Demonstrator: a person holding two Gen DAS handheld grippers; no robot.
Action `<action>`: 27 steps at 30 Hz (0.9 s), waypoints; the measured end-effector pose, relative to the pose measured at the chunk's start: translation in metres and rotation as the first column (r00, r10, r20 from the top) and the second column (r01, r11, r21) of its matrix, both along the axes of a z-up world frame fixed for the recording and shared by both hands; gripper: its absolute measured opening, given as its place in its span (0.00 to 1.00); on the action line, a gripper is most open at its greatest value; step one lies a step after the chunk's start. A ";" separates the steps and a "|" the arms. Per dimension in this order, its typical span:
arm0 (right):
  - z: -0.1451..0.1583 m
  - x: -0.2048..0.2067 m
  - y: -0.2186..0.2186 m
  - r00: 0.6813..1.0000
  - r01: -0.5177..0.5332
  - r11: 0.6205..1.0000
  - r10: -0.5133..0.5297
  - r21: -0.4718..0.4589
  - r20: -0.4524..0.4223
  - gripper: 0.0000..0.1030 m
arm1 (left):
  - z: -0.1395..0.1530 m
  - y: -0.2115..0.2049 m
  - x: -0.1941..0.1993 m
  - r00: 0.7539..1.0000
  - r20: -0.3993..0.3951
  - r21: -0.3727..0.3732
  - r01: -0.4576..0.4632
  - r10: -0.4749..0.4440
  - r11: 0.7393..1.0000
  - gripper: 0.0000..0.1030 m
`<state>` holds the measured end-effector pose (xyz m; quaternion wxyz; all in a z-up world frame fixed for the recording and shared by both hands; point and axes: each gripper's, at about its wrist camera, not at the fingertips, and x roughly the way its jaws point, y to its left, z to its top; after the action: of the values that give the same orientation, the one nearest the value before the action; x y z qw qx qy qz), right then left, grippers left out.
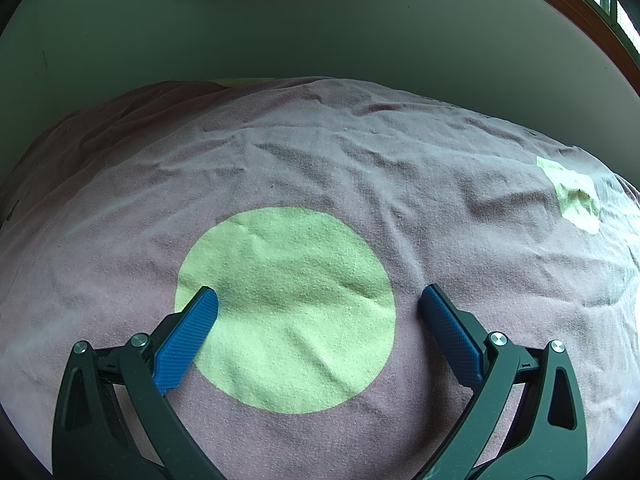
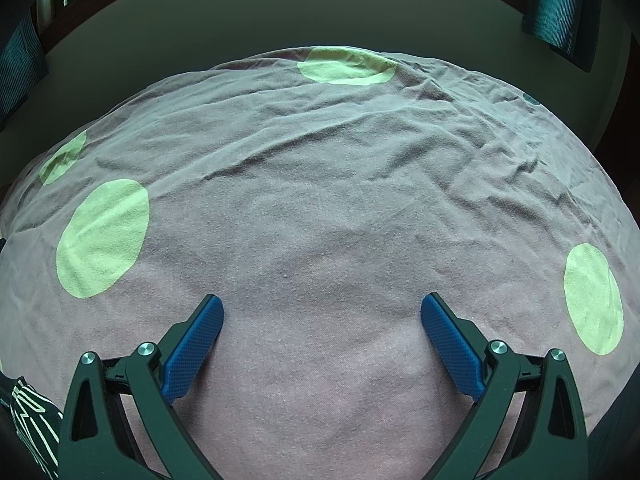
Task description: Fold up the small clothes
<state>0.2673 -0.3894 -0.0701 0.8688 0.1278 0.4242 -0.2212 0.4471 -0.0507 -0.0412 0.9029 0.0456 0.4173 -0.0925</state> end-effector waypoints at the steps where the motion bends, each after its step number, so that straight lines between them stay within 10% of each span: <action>1: 0.000 0.000 0.000 1.000 0.000 1.000 0.000 0.000 0.000 0.96 | 0.000 0.000 0.000 1.000 0.000 0.001 0.000 0.000 1.000 0.98; 27: 0.001 -0.001 -0.001 1.000 0.001 1.000 -0.001 0.000 0.001 0.96 | 0.000 0.002 0.000 1.000 0.001 0.000 0.001 -0.001 1.000 0.98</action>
<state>0.2667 -0.3899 -0.0690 0.8688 0.1280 0.4238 -0.2218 0.4476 -0.0485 -0.0415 0.9031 0.0459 0.4168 -0.0928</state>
